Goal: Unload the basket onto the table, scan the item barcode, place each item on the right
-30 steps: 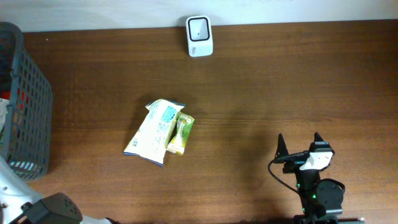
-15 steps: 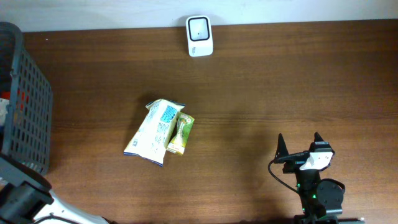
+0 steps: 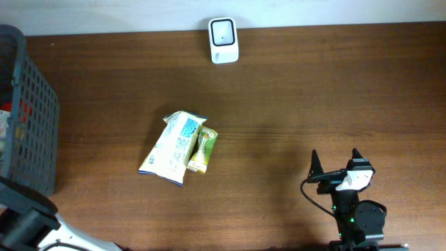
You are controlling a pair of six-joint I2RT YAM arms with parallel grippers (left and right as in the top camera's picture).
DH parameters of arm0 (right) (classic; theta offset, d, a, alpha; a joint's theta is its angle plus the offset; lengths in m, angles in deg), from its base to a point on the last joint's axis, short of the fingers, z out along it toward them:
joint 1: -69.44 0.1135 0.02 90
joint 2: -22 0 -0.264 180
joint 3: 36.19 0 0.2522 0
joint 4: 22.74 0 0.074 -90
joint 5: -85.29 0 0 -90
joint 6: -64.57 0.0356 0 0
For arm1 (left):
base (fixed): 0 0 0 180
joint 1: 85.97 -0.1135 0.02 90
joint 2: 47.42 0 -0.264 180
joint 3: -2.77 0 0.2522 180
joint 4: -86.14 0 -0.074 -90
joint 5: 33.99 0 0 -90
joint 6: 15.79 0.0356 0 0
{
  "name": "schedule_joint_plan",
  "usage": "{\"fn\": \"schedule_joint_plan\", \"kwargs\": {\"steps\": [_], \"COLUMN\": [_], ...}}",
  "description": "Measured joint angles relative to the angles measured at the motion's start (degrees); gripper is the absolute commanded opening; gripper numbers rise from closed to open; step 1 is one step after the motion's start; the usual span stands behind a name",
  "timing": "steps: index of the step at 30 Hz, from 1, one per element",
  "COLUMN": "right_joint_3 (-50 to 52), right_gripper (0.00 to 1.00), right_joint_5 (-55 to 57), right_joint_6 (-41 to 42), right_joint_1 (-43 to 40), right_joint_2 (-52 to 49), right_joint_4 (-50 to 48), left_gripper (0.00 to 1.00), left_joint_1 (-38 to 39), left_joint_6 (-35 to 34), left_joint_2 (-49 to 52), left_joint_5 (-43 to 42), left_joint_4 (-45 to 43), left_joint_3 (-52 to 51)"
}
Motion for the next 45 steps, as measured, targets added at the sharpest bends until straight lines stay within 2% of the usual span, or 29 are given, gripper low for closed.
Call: {"fn": "schedule_joint_plan", "kwargs": {"steps": [2, 4, 7, 9, 13, 16, 19, 21, 22, 23, 26, 28, 29, 32, 34, 36, 37, 39, 41, 45], "right_joint_3": [0.00, 0.00, 0.00, 0.00, 0.00, 0.00, 0.00, 0.00, 0.00, 0.00, 0.00, 0.00, 0.00, 0.00, 0.00, 0.00, 0.00, 0.00, 0.00, 0.00], "right_gripper": [0.99, 0.99, 0.99, 0.99, 0.99, 0.99, 0.99, 0.99, 0.99, 0.99, 0.99, 0.99, 0.99, 0.99, 0.99, 0.99, 0.99, 0.99, 0.99, 0.99], "right_joint_5": [0.00, 0.00, -0.02, 0.00, 0.00, -0.02, 0.00, -0.02, 0.00, -0.02, 0.00, 0.00, 0.00, -0.02, 0.00, -0.02, 0.00, 0.00, -0.02, 0.00], "right_joint_6": [0.02, 0.00, 0.02, 0.00, 0.00, 0.02, 0.04, 0.04, 0.04, 0.04, 0.02, 0.00, 0.04, 0.00, 0.00, 0.02, -0.02, 0.02, 0.02, -0.02], "right_joint_1": [0.00, 0.00, 0.00, 0.00, 0.00, 0.00, 0.00, 0.00, 0.00, 0.00, 0.00, 0.00, 0.00, 0.00, 0.00, 0.00, 0.00, 0.00, 0.00, 0.00], "right_joint_2": [0.00, 0.00, 0.00, 0.00, 0.02, 0.04, 0.04, 0.04, 0.04, 0.04, 0.04, 0.04, 0.04, 0.04, 0.04, 0.04, 0.04, 0.04, 0.04, 0.04], "right_joint_4": [0.00, 0.00, 0.02, 0.00, 0.02, 0.02, 0.02, 0.02, 0.02, 0.02, 0.00, 0.00, -0.04, 0.02, 0.00, 0.00, 0.00, 0.00, 0.00, 0.00], "left_gripper": [0.00, 0.00, 0.00, 0.00, 0.00, 0.01, 0.29, 0.66, 0.96, 0.99, 0.99, 0.99, 0.99, 0.97, 0.97, 0.94, 0.84, 0.86, 0.89, 0.89], "left_joint_1": [1.31, 7.37, 23.69, 36.79, 61.18, 71.25, 81.09, 82.31, 82.31, 82.01, 79.08, 73.46, 70.23, 55.10, 39.56, 30.40, 24.96, 16.90, 12.57, 10.32], "left_joint_6": [2.89, 6.45, 10.75, 12.04, 12.61, 12.59, 11.54, 10.43, 9.09, 8.07, 6.73, 6.82, 7.02, 7.98, 12.50, 16.59, 18.97, 21.59, 22.69, 33.00], "left_joint_2": [-3.08, -9.20, -13.51, -13.05, -10.60, -10.62, -9.14, -7.54, -7.43, -7.43, -7.08, -7.74, -8.24, -10.60, -13.18, -13.90, -12.92, -10.51, -7.17, 1.66], "left_joint_5": [-14.10, -20.92, -20.41, -16.04, -13.16, -12.15, -9.77, -5.75, -2.58, -0.87, 3.30, 7.72, 9.05, 14.64, 19.10, 21.42, 22.16, 23.47, 23.67, 23.12], "left_joint_4": [0.87, 3.89, 11.58, 11.23, -6.01, -20.57, -24.70, -24.70, -24.61, -24.33, -17.25, -12.50, -7.43, -2.62, -2.58, -2.60, -2.93, -5.81, -13.27, -18.12], "left_joint_3": [10.14, 12.46, 13.16, 7.89, -14.97, -25.31, -30.29, -30.51, -30.56, -30.56, -26.40, -13.18, -7.04, 10.10, 17.11, 17.53, 17.46, 16.57, 12.31, 3.87]}}
